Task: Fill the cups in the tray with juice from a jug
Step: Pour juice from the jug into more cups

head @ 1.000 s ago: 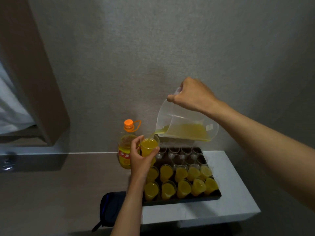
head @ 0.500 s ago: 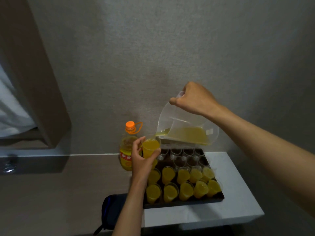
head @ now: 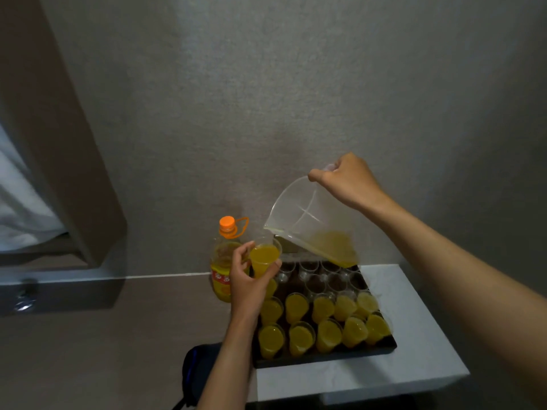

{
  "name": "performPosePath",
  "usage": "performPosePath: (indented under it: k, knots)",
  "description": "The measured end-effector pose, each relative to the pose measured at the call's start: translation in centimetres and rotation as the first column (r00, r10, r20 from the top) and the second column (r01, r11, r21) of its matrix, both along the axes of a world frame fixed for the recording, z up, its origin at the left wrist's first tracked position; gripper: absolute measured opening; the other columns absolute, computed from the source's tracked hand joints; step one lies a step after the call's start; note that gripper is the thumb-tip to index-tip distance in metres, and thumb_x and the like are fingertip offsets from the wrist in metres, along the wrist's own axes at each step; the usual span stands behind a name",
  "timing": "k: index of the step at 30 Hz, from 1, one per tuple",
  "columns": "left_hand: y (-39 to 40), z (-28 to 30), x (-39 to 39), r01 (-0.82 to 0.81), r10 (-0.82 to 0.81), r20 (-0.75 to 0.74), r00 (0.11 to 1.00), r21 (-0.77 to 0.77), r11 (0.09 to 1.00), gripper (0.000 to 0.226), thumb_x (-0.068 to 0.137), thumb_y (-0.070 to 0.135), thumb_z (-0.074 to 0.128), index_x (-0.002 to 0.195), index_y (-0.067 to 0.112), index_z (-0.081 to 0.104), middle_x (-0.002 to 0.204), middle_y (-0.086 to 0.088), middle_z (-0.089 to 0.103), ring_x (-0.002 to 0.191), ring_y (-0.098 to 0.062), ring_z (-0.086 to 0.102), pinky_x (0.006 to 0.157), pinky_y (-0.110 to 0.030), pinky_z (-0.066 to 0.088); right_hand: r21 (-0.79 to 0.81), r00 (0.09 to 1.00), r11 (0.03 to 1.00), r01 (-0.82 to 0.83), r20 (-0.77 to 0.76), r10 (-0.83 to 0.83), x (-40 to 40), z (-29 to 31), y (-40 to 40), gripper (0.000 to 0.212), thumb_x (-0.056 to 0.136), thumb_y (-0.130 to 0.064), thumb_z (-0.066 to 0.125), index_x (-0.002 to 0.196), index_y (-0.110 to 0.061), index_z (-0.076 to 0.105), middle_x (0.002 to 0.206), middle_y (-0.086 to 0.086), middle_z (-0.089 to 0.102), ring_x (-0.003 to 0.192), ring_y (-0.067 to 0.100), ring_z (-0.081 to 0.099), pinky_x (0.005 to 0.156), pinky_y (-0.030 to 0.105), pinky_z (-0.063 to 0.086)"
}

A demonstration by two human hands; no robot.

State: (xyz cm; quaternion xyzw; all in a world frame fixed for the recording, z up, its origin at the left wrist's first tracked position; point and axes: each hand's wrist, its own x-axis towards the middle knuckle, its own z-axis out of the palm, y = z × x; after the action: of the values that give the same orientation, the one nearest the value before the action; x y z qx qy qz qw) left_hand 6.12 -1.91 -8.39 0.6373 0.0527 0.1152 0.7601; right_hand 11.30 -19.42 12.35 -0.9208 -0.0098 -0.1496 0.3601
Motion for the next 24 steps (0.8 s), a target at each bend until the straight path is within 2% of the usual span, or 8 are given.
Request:
performPosePath:
  k: [5,9,11,15,19,21,24]
  knots:
    - [-0.5,-0.4,0.4,0.02,-0.02,-0.003,1.0,0.0,1.0,0.056,0.08,0.011,0.085,0.127,0.025,0.058,0.118,0.015,0.068,0.101,0.008,0.065,0.081,-0.023,0.057,0.189,0.995,0.978,0.087,0.029,-0.094,-0.3,-0.3,-2.0,0.045,0.085,-0.031,0.071,0.054,-0.021,0.04,0.043,-0.009,0.029,0.039,0.01,0.025,0.048,0.028,0.025]
    - [-0.8,-0.4,1.3,0.051,-0.05,-0.019,0.999,0.014,0.999,0.055,0.083,0.009,0.082,0.131,0.019,0.057,0.112,0.022,0.064,0.093,0.02,0.061,0.072,-0.007,0.05,0.337,0.979,0.927,0.167,0.059,-0.197,-0.5,-0.7,-3.5,0.046,0.085,-0.029,0.072,0.055,-0.02,0.039,0.042,-0.009,0.027,0.039,0.011,0.022,0.04,0.026,0.02]
    - [-0.9,-0.5,1.9,0.059,-0.058,-0.022,0.998,0.028,0.998,0.054,0.085,0.008,0.081,0.131,0.019,0.056,0.111,0.021,0.063,0.088,0.022,0.06,0.069,-0.007,0.05,0.413,0.971,0.893,0.178,0.073,-0.227,-0.5,-1.2,-4.0,0.046,0.086,-0.026,0.072,0.054,-0.021,0.038,0.042,-0.01,0.027,0.04,0.012,0.023,0.041,0.026,0.02]
    - [-1.4,-0.5,3.0,0.057,-0.055,-0.033,0.998,0.084,0.995,0.053,0.084,0.004,0.08,0.129,0.016,0.054,0.1,0.019,0.065,0.081,0.017,0.064,0.068,-0.012,0.052,0.508,0.96,0.837,0.205,0.062,-0.273,-0.7,-2.2,-5.0,0.05,0.087,-0.025,0.07,0.049,-0.022,0.038,0.042,-0.01,0.03,0.043,0.014,0.028,0.049,0.029,0.026]
    - [-1.6,-0.8,4.4,0.092,-0.082,-0.065,0.995,0.174,0.98,0.052,0.083,-0.002,0.079,0.125,0.013,0.051,0.103,0.013,0.064,0.08,0.013,0.065,0.068,-0.012,0.052,0.583,0.942,0.773,0.25,0.036,-0.333,-0.8,-3.1,-6.2,0.046,0.087,-0.027,0.069,0.05,-0.02,0.043,0.044,-0.008,0.036,0.046,0.014,0.034,0.052,0.031,0.03]
    - [-1.7,-1.0,4.9,0.131,-0.117,-0.077,0.99,0.202,0.971,0.054,0.083,-0.001,0.079,0.125,0.014,0.05,0.105,0.008,0.065,0.081,0.014,0.065,0.068,-0.01,0.051,0.612,0.935,0.745,0.267,0.021,-0.353,-0.9,-3.6,-6.9,0.043,0.088,-0.027,0.069,0.053,-0.018,0.046,0.044,-0.008,0.039,0.044,0.011,0.035,0.051,0.029,0.03]
    - [-1.7,-1.3,5.9,0.178,-0.161,-0.087,0.983,0.26,0.949,0.055,0.082,0.002,0.081,0.124,0.016,0.049,0.111,0.011,0.061,0.091,0.019,0.06,0.073,-0.007,0.049,0.644,0.917,0.707,0.293,0.021,-0.399,-1.2,-4.4,-7.9,0.034,0.087,-0.028,0.069,0.062,-0.013,0.053,0.053,0.0,0.041,0.052,0.017,0.037,0.053,0.032,0.031]
